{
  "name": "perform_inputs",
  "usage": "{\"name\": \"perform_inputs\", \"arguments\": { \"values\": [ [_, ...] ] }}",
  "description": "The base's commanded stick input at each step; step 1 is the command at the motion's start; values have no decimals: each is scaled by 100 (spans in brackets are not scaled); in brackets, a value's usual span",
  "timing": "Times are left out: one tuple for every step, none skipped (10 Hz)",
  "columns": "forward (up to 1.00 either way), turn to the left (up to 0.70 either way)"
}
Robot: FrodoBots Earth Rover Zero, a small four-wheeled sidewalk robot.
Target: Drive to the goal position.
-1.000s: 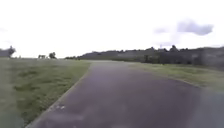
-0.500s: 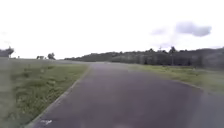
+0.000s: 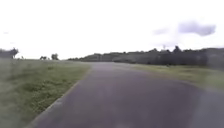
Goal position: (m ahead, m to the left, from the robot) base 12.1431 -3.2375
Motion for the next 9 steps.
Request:
{"name": "perform_inputs", "arguments": {
  "values": [
    [70,0],
    [70,0],
    [70,0],
    [70,0],
    [70,0],
    [70,0],
    [70,0],
    [70,0],
    [70,0]
  ]
}}
